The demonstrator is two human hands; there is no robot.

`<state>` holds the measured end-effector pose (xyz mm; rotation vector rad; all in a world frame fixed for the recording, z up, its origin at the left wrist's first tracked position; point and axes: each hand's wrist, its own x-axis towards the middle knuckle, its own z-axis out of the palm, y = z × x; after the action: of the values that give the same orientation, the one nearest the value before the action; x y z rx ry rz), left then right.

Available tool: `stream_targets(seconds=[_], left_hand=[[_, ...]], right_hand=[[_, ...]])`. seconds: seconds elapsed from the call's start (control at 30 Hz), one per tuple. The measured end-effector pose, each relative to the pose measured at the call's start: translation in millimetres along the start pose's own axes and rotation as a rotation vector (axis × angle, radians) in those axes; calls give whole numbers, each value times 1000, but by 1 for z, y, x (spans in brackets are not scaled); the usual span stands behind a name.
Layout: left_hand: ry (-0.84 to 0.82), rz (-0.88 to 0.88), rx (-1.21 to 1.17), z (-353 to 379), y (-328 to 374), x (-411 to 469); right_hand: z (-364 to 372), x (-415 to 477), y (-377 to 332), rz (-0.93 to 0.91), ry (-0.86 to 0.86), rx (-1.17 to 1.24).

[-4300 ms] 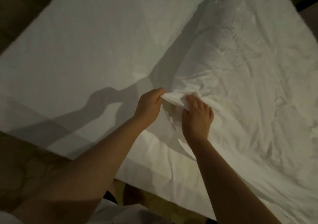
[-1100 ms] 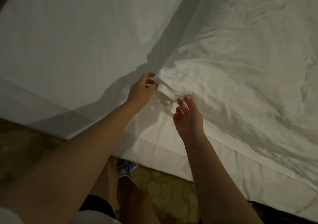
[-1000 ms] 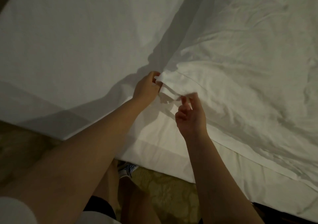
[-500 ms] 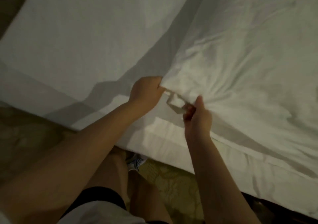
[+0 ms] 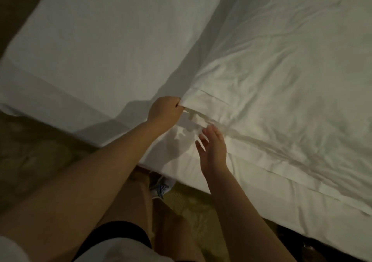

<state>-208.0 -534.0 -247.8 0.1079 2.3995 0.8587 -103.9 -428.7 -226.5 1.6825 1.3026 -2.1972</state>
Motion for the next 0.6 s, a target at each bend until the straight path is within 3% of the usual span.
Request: stream_targets(seconds=[0.23, 0.37, 0.47, 0.6], left_hand=[[-73, -46, -19, -7, 8, -2], [-81, -14, -40, -33, 35, -11], [6, 157, -120, -75, 97, -26], [233, 460, -233, -117, 171, -54]], right_hand=[[30, 16, -21, 238, -12, 469], [42, 16, -48, 188, -17, 657], [36, -18, -108, -54, -70, 630], [38, -80, -175, -642, -52, 657]])
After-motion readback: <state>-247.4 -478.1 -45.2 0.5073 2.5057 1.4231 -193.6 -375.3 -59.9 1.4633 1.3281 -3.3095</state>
